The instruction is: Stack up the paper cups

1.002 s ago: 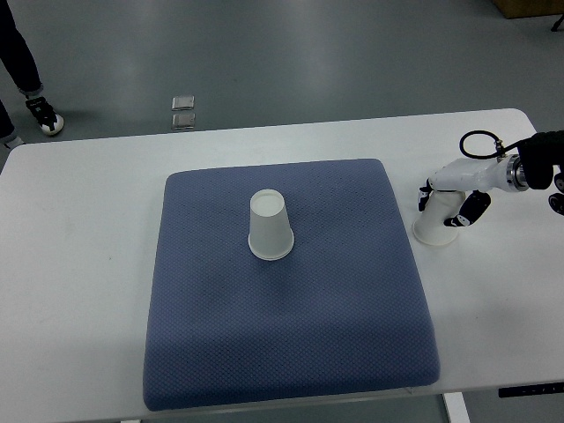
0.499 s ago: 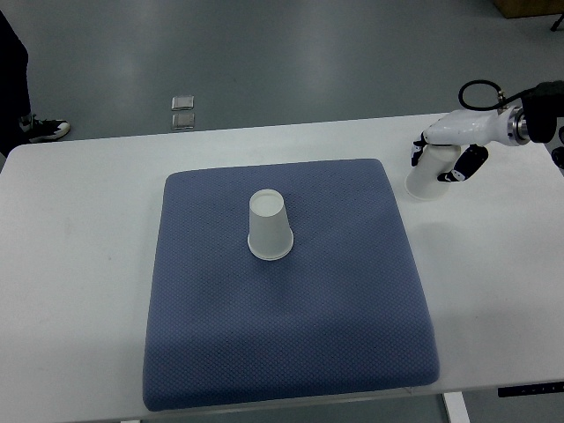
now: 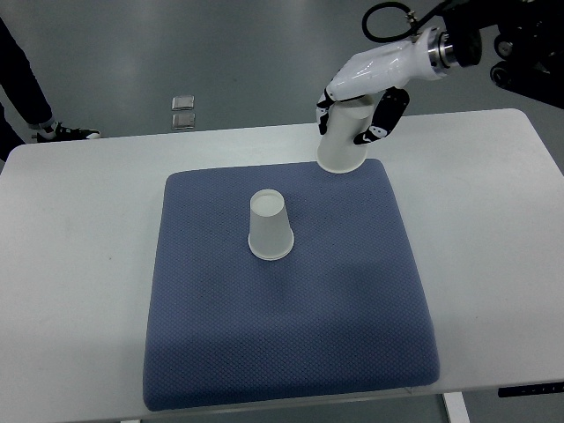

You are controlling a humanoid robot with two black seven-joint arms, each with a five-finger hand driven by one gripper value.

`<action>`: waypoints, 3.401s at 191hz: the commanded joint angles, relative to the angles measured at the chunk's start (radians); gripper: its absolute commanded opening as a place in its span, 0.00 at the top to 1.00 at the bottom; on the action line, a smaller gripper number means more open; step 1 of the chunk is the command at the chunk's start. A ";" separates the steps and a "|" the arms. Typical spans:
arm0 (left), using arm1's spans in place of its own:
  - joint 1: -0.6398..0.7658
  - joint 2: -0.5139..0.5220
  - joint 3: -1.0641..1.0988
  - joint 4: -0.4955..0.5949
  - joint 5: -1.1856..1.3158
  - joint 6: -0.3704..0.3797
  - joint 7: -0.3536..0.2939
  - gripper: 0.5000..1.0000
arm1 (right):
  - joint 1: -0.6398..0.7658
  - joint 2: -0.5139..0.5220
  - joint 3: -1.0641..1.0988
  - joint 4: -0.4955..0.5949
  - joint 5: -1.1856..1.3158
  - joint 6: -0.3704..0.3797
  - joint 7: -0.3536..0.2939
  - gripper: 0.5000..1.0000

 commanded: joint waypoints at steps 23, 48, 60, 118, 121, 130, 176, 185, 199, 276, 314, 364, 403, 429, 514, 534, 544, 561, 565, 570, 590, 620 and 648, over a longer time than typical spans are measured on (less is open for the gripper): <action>-0.001 0.000 0.000 0.000 0.000 0.000 0.000 0.00 | 0.017 0.121 0.001 -0.009 0.061 0.029 0.004 0.85; -0.001 0.000 0.000 0.000 0.000 0.000 0.000 0.00 | 0.010 0.170 -0.001 -0.030 0.063 0.029 0.001 0.84; 0.001 0.000 0.000 0.000 0.000 0.000 0.000 0.00 | 0.007 0.192 -0.001 -0.042 0.061 0.027 -0.001 0.84; 0.001 0.000 0.000 0.000 0.000 0.000 0.000 0.00 | -0.041 0.252 -0.001 -0.114 0.055 0.018 -0.004 0.84; -0.001 0.000 0.000 0.000 0.000 0.000 0.000 0.00 | -0.042 0.253 -0.001 -0.116 0.056 0.017 -0.005 0.84; 0.001 0.000 0.000 0.000 0.000 0.000 0.000 0.00 | -0.044 0.261 -0.001 -0.122 0.055 0.014 -0.005 0.84; -0.001 0.000 0.000 0.000 0.000 0.000 0.000 0.00 | -0.059 0.264 -0.002 -0.137 0.053 0.012 -0.004 0.84; -0.001 0.000 0.000 0.000 0.000 0.000 0.000 0.00 | -0.064 0.265 -0.002 -0.137 0.053 0.012 -0.004 0.83; 0.001 0.000 0.000 0.000 0.000 0.000 0.000 0.00 | -0.067 0.265 -0.002 -0.137 0.052 0.012 -0.004 0.83; -0.001 0.000 0.000 0.000 0.000 0.000 0.000 0.00 | -0.107 0.264 -0.002 -0.150 0.055 -0.017 -0.005 0.50; -0.001 0.000 0.000 0.000 0.000 0.000 0.000 0.00 | -0.115 0.267 -0.002 -0.148 0.061 -0.016 -0.007 0.32; -0.001 0.000 0.000 0.000 0.000 0.000 0.000 0.00 | -0.110 0.261 0.001 -0.150 0.062 -0.016 -0.010 0.21; -0.001 0.000 0.000 0.000 0.000 0.000 0.000 0.00 | -0.099 0.248 0.005 -0.150 0.063 -0.016 -0.010 0.20; -0.001 0.000 0.000 0.000 0.000 0.000 0.000 0.00 | -0.104 0.199 0.091 -0.159 0.062 0.003 -0.010 0.19; 0.001 0.000 0.000 0.000 0.000 0.000 0.000 0.00 | -0.217 0.055 0.266 -0.280 0.599 0.014 -0.031 0.18; 0.001 0.000 0.000 -0.002 0.000 0.000 0.000 0.00 | -0.248 0.054 0.283 -0.346 0.806 0.007 -0.053 0.18; 0.001 0.000 0.000 0.000 0.000 0.000 0.000 0.00 | -0.263 0.055 0.303 -0.372 0.879 0.006 -0.053 0.18; 0.001 0.000 0.000 0.000 0.000 0.000 0.000 0.00 | -0.297 0.058 0.340 -0.417 1.000 -0.031 -0.053 0.18; -0.001 0.000 0.000 0.000 0.000 0.000 0.000 0.00 | -0.305 0.058 0.347 -0.426 1.027 -0.045 -0.053 0.18; -0.001 0.000 0.000 0.000 0.000 0.000 0.000 0.00 | -0.319 0.058 0.356 -0.435 1.064 -0.065 -0.053 0.18; -0.001 0.000 0.000 0.000 0.000 0.000 0.000 0.00 | -0.366 0.063 0.376 -0.447 1.168 -0.132 -0.054 0.18; -0.001 0.000 0.000 0.000 -0.001 0.000 0.000 0.00 | -0.427 0.066 0.407 -0.447 1.327 -0.210 -0.054 0.18; 0.001 0.000 0.000 0.000 0.000 0.000 0.000 0.00 | -0.484 0.072 0.442 -0.450 1.481 -0.267 -0.094 0.18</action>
